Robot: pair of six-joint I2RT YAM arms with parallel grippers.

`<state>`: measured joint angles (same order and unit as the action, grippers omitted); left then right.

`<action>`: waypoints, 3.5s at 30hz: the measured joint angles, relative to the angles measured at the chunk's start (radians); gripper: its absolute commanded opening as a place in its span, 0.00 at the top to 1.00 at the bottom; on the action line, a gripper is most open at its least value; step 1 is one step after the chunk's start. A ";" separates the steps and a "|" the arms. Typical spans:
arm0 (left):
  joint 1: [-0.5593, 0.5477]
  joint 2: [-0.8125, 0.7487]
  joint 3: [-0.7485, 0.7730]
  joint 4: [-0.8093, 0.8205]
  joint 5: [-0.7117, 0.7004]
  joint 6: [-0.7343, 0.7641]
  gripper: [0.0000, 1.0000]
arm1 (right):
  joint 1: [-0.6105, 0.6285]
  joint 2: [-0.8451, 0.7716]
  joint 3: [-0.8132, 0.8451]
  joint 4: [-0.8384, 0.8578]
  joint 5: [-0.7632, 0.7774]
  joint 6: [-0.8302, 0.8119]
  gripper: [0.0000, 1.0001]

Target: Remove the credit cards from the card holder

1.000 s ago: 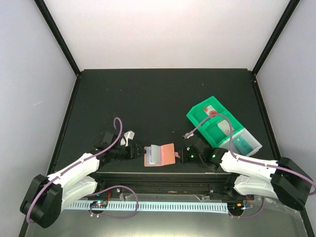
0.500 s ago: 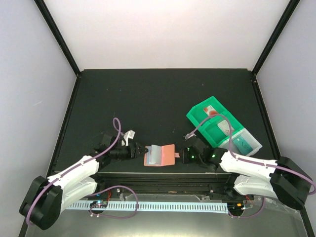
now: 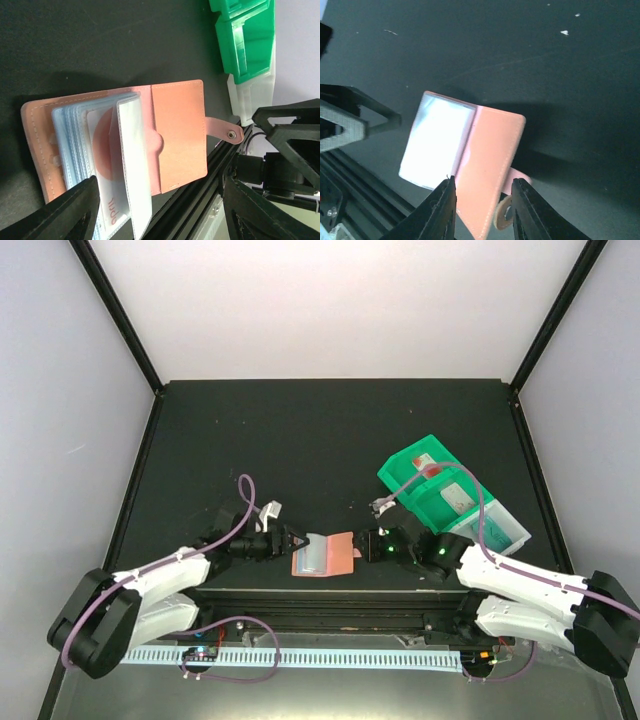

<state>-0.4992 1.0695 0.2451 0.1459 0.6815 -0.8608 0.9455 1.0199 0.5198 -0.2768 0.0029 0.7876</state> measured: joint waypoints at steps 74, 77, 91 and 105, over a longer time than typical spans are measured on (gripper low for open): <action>-0.306 0.362 0.240 0.148 -0.176 -0.132 0.25 | 0.000 -0.199 -0.084 0.003 0.010 0.033 0.69; -0.323 0.394 0.256 0.175 -0.171 -0.132 0.25 | 0.000 -0.200 -0.105 0.022 -0.010 0.042 0.69; -0.343 0.473 0.267 0.295 -0.138 -0.154 0.26 | 0.000 -0.174 -0.135 0.071 -0.069 0.076 0.69; -0.366 0.575 0.294 0.330 -0.135 -0.165 0.27 | 0.000 -0.168 -0.135 0.074 -0.075 0.083 0.69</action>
<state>-0.8654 1.6444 0.5388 0.4763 0.5468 -1.0256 0.9459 0.8516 0.3847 -0.2024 -0.0719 0.8707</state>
